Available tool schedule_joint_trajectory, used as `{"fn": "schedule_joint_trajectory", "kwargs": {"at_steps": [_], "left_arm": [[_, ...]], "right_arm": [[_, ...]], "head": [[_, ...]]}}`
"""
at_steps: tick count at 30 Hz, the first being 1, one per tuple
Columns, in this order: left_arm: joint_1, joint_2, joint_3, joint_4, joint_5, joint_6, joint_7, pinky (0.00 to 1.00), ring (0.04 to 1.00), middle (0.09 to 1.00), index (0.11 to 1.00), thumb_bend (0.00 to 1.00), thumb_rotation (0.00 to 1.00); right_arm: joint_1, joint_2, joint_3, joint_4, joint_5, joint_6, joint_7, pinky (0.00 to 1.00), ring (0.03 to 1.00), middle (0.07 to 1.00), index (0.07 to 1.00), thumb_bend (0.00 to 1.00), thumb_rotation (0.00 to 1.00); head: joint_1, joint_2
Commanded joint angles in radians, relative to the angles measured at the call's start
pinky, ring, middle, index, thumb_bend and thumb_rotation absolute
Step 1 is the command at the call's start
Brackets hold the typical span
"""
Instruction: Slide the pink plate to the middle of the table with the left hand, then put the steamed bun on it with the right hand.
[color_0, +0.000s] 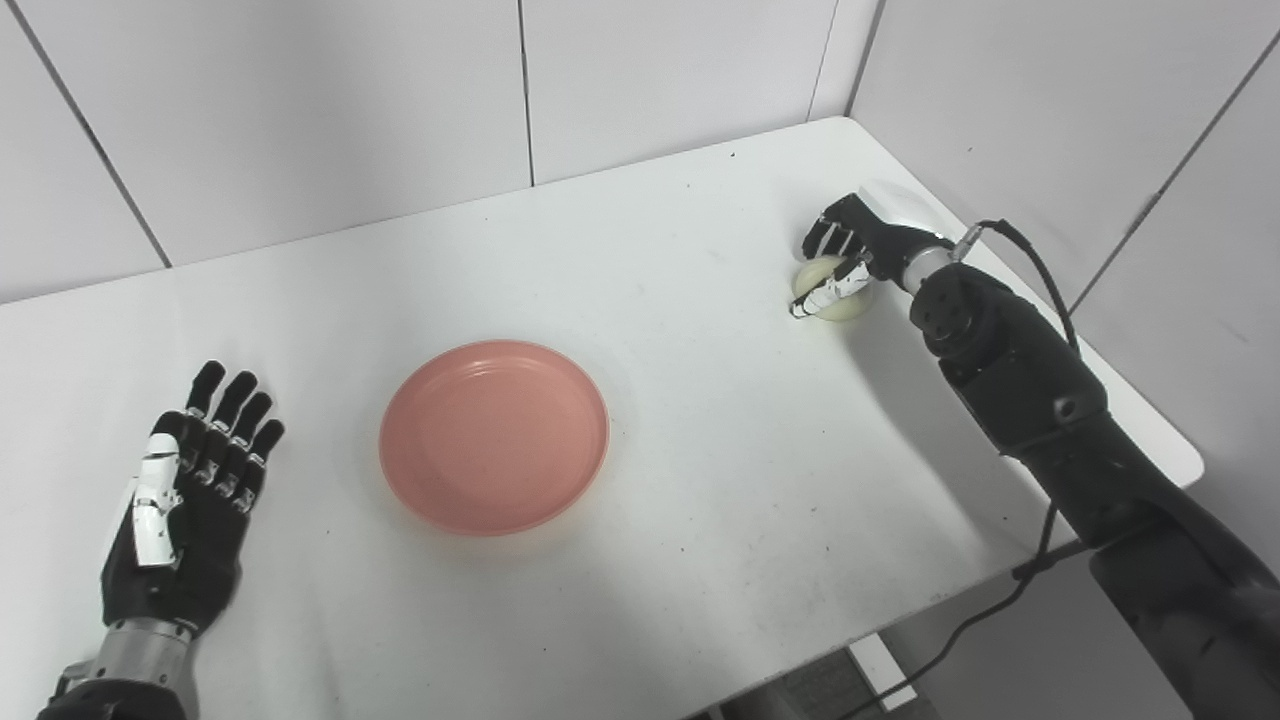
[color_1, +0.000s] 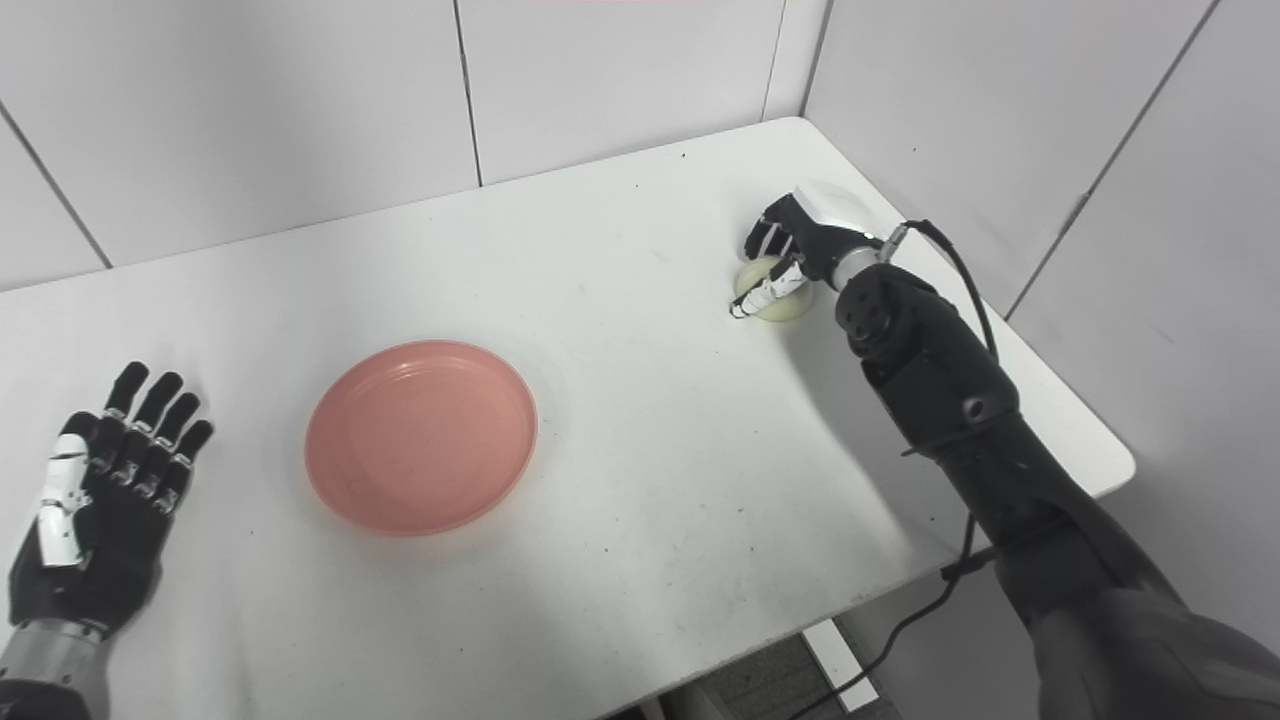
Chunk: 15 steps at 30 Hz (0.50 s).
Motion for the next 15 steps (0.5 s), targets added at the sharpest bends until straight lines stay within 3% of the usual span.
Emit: {"fn": "schedule_joint_trajectory", "kwargs": {"at_steps": [1,8,12,15], "left_arm": [[0.044,0.001,-0.012,0.022,0.012,0.072,0.017,1.00,1.000,0.987,0.994,0.37,1.00],[0.047,-0.009,-0.014,0.016,0.017,0.075,0.027,1.00,0.997,0.982,0.987,0.37,1.00],[0.048,-0.016,-0.021,0.010,0.025,0.076,0.037,1.00,1.000,0.985,0.989,0.36,1.00],[0.050,-0.023,-0.025,0.009,0.032,0.075,0.045,1.00,0.998,0.983,0.989,0.36,1.00]], "right_arm": [[-0.001,-0.028,-0.004,-0.010,0.001,-0.026,-0.009,0.42,0.473,0.449,0.527,0.52,0.00],[0.016,-0.045,-0.010,-0.145,0.002,-0.036,-0.001,0.44,0.498,0.470,0.514,0.52,0.00],[0.007,-0.042,-0.008,-0.280,-0.016,0.040,0.050,0.44,0.497,0.468,0.519,0.52,0.00],[-0.005,-0.038,-0.005,-0.345,-0.030,0.060,0.079,0.44,0.492,0.464,0.526,0.52,0.00]], "head": [[0.001,-0.001],[0.016,-0.006],[0.035,-0.009],[0.045,-0.011]]}}
